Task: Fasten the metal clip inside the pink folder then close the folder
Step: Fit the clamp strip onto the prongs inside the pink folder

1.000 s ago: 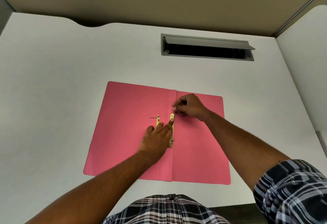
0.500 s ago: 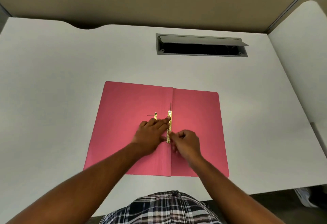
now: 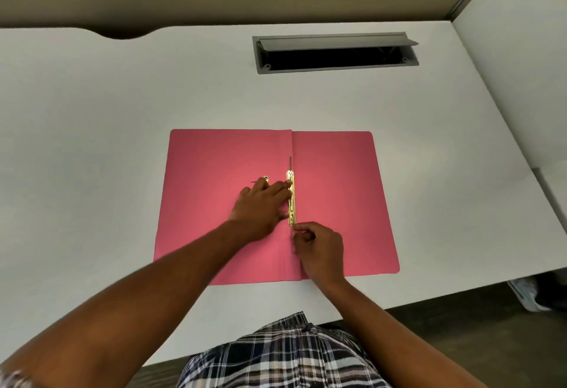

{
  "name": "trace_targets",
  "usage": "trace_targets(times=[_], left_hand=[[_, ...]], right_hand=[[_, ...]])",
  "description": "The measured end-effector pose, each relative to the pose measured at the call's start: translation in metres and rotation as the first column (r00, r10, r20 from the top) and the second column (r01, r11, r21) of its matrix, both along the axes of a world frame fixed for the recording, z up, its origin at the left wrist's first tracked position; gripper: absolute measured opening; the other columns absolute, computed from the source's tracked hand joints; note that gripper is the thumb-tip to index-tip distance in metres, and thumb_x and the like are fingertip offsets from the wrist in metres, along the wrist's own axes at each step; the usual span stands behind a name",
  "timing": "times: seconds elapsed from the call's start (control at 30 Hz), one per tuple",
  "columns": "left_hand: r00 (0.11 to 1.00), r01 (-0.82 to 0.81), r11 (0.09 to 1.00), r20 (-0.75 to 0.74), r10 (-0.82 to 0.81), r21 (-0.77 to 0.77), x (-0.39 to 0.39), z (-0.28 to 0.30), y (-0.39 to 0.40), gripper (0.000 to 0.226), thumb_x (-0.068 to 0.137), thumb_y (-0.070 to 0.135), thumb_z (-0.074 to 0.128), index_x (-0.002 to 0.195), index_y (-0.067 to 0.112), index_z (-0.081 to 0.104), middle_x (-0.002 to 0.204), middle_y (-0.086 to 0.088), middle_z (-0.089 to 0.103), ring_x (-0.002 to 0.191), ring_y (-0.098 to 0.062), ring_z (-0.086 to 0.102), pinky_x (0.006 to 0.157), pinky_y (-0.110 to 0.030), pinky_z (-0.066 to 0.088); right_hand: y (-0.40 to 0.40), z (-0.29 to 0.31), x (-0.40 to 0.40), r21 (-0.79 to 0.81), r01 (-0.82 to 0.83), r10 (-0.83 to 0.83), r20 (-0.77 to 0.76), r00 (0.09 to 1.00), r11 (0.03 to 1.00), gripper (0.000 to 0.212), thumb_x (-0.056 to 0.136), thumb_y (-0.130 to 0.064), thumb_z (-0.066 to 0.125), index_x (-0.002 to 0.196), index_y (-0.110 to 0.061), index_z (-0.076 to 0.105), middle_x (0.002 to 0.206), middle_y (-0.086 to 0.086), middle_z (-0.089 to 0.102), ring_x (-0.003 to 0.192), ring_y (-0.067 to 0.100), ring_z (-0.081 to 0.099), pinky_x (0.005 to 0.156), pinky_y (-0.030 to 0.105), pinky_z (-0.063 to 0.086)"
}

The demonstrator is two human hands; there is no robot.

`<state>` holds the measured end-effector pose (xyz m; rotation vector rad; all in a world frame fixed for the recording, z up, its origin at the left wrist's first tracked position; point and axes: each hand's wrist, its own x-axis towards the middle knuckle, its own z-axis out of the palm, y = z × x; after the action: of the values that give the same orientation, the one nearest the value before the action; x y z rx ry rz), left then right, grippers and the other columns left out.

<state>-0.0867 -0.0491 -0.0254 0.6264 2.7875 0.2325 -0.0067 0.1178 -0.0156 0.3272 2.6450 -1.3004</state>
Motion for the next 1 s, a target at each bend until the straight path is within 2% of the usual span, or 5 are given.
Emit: trace_targets(times=[0.17,0.3,0.4,0.53,1.0], left_hand=[[1.000,-0.011,1.000,0.021,0.010,0.010,0.000,0.003,0.000,0.057,0.094,0.049,0.054,0.143,0.027,0.038,0.153,0.009,0.037,0.127,-0.028,0.038,0.089,-0.045,0.049],[1.000,-0.022,1.000,0.020,0.022,0.017,0.001,0.003,0.001,0.056,0.094,0.048,0.055,0.143,0.026,0.037,0.152,0.008,0.038,0.126,-0.027,0.038,0.090,-0.047,0.050],[1.000,-0.026,1.000,0.015,0.026,0.014,0.001,0.003,0.003,0.056,0.094,0.047,0.056,0.142,0.026,0.038,0.152,0.008,0.038,0.126,-0.028,0.039,0.090,-0.049,0.050],[0.999,-0.031,0.999,0.011,0.031,0.015,0.001,0.002,0.003,0.056,0.094,0.047,0.056,0.142,0.026,0.038,0.152,0.008,0.038,0.126,-0.028,0.039,0.088,-0.050,0.050],[0.990,-0.136,0.987,0.052,0.133,0.081,-0.008,0.010,0.013,0.060,0.077,0.057,0.069,0.126,0.026,0.052,0.128,0.009,0.050,0.112,-0.023,0.045,0.075,-0.050,0.055]], right_hand=[[-0.009,-0.002,0.003,0.090,0.008,-0.004,-0.036,0.999,0.996,0.018,0.092,-0.014,0.072,0.107,-0.015,0.082,0.095,0.002,0.083,0.080,0.014,0.074,0.082,0.028,0.060],[-0.014,-0.003,0.002,0.101,0.030,-0.027,-0.029,0.999,0.994,0.018,0.092,-0.015,0.074,0.107,-0.014,0.082,0.099,0.003,0.083,0.082,0.014,0.074,0.079,0.017,0.051],[-0.016,-0.004,0.001,0.080,0.043,-0.042,-0.013,0.999,0.996,0.017,0.092,-0.014,0.073,0.107,-0.013,0.082,0.098,0.004,0.083,0.080,0.014,0.073,0.077,0.020,0.054],[-0.019,-0.006,0.001,0.021,0.064,-0.064,0.013,0.998,0.998,0.018,0.093,-0.012,0.071,0.107,-0.012,0.082,0.096,0.006,0.083,0.080,0.018,0.075,0.082,0.034,0.062],[-0.014,-0.007,0.007,0.023,0.105,-0.105,0.010,0.994,0.994,0.023,0.093,-0.010,0.066,0.109,-0.012,0.081,0.094,0.005,0.082,0.078,0.021,0.075,0.080,0.039,0.062]])
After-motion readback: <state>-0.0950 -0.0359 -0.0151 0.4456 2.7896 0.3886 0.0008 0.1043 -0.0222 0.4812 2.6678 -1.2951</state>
